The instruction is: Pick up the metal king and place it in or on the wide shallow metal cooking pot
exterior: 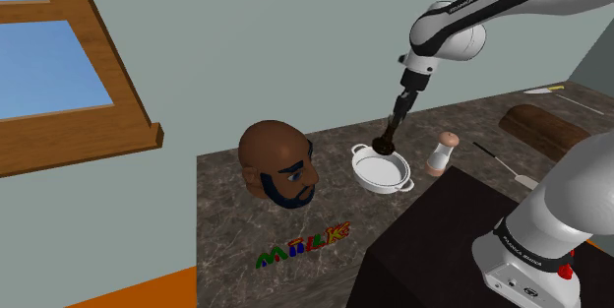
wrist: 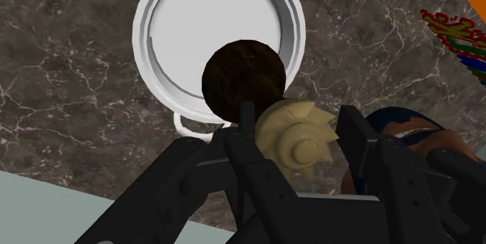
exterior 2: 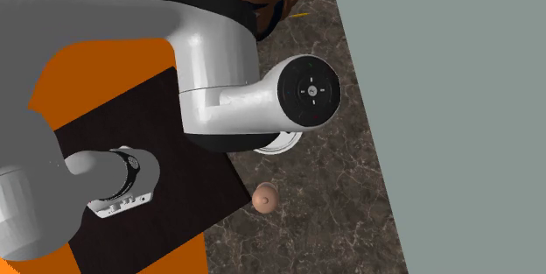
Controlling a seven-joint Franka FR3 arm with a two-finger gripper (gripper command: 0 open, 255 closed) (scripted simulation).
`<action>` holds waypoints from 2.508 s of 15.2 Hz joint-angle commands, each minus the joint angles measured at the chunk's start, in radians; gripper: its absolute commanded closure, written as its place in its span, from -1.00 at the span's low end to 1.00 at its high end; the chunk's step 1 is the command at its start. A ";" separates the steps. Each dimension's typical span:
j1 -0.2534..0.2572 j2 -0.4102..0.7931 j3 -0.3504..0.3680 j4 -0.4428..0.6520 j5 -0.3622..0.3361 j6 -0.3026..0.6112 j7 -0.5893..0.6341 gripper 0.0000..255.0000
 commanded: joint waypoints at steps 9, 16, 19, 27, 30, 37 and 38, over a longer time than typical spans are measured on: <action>0.013 0.106 -0.004 -0.041 0.060 0.138 -0.066 1.00; 0.021 0.193 -0.002 -0.056 0.121 0.229 -0.125 1.00; 0.021 0.193 -0.002 -0.056 0.121 0.229 -0.125 1.00; 0.021 0.193 -0.002 -0.056 0.121 0.229 -0.125 -1.00; 0.021 0.193 -0.002 -0.056 0.121 0.229 -0.125 -1.00; -0.001 0.095 -0.020 -0.016 0.040 0.098 -0.072 -1.00; -0.001 0.095 -0.020 -0.016 0.040 0.098 -0.072 -1.00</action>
